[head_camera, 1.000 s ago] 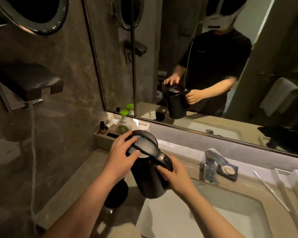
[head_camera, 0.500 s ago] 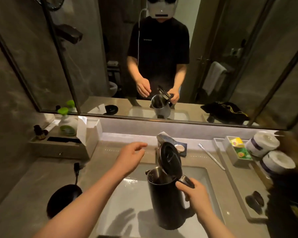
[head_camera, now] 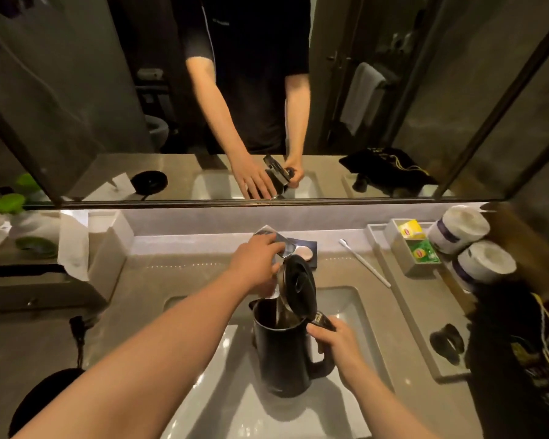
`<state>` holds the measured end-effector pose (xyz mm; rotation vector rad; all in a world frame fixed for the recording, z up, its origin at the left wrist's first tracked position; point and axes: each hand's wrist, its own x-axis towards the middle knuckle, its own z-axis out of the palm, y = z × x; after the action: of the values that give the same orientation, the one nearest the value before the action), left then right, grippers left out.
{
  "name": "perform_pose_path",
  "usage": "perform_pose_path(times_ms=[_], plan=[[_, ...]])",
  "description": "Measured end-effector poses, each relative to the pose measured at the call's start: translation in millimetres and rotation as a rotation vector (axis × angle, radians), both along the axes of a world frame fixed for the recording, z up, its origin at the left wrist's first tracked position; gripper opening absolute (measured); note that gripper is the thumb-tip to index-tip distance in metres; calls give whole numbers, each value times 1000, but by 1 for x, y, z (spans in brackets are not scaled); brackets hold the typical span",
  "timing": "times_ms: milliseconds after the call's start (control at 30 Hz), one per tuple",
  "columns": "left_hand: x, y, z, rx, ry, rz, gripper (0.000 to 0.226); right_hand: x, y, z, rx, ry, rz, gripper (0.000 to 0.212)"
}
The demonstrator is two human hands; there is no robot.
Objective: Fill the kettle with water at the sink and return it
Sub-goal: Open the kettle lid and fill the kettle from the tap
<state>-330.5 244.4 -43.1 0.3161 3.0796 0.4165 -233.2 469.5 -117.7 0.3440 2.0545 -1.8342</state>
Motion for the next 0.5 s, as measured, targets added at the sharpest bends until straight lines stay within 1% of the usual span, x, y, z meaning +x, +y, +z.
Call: perform_pose_path(times_ms=[67, 133, 200, 333, 367, 433, 500], plan=[[-6, 3, -5, -16, 37, -20, 47, -4, -1, -4, -10, -3, -9, 33], [-10, 4, -6, -14, 120, -12, 41, -7, -2, -6, -26, -10, -14, 27], [-14, 6, -7, -19, 178, -4, 39, -10, -2, -8, -49, -9, -18, 27], [-19, 6, -4, -66, 180, -10, 41, -15, -2, -8, -82, 0, -9, 25], [-21, 5, -3, -66, 175, -16, 38, -16, -3, -8, -85, 3, -7, 23], [-24, 3, 0, -16, 169, -10, 25, -18, -4, -7, -89, 5, -3, 21], [-27, -2, 5, 56, 157, 49, 15, -19, -5, -7, -88, 7, -2, 20]])
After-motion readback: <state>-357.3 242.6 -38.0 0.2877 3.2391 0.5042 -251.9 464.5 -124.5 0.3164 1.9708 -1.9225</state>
